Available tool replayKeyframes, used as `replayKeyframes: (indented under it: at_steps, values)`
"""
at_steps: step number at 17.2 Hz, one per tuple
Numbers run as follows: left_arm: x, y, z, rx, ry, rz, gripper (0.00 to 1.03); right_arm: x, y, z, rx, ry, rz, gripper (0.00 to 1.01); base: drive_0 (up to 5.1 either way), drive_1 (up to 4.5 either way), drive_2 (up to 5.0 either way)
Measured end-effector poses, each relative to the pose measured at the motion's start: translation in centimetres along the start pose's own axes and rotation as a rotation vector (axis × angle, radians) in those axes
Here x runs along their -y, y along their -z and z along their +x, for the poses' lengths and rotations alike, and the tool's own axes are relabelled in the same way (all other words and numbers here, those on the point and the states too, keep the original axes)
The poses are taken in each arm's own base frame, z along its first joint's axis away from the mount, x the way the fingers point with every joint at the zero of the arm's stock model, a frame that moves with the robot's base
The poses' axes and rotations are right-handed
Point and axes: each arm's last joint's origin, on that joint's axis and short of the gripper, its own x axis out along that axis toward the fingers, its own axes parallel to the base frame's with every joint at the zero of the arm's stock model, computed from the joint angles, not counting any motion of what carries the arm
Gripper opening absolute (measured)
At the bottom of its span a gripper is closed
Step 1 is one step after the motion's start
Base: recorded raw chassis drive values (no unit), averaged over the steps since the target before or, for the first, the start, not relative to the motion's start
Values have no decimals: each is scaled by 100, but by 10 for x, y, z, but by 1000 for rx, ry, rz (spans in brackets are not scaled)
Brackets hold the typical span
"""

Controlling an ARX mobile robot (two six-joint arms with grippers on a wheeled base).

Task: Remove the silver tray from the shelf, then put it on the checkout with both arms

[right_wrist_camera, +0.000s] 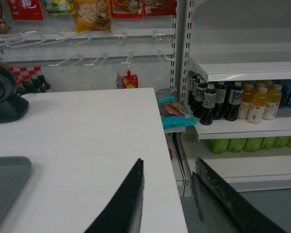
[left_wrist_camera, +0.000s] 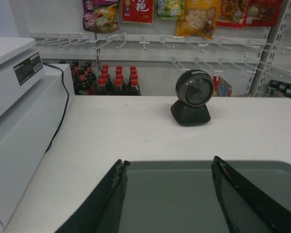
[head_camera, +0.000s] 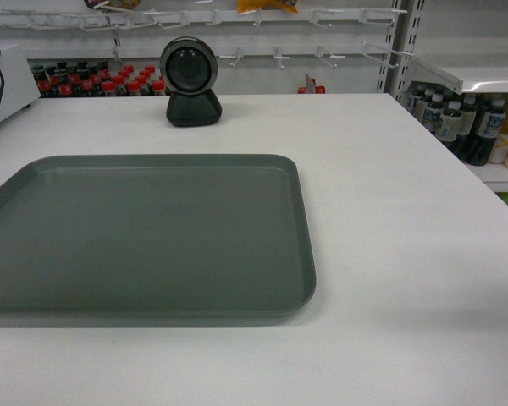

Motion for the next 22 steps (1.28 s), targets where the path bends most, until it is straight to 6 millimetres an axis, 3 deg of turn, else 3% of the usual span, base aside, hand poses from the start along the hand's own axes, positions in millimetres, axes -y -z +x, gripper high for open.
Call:
replayKeyframes:
  at_steps: [3,5,9,15,22]
  values:
    - [4,20,-25,1,-11,39,22,10,11,-30,3,-19,-14,4,0,0,0]
    - [12,31,-38,-4,-18,38,1,16,18,-46,-1,-16,-18,2,0,0,0]
    - [16,46,-60,-3,-9,44,2,32,26,-69,-5,-8,-18,2,0,0,0]
    - [16,59,-82,-7,-6,44,2,33,43,-93,-17,-11,-18,2,0,0,0]
    - [15,68,-98,4,-6,44,2,32,35,-110,16,-15,-18,2,0,0,0]
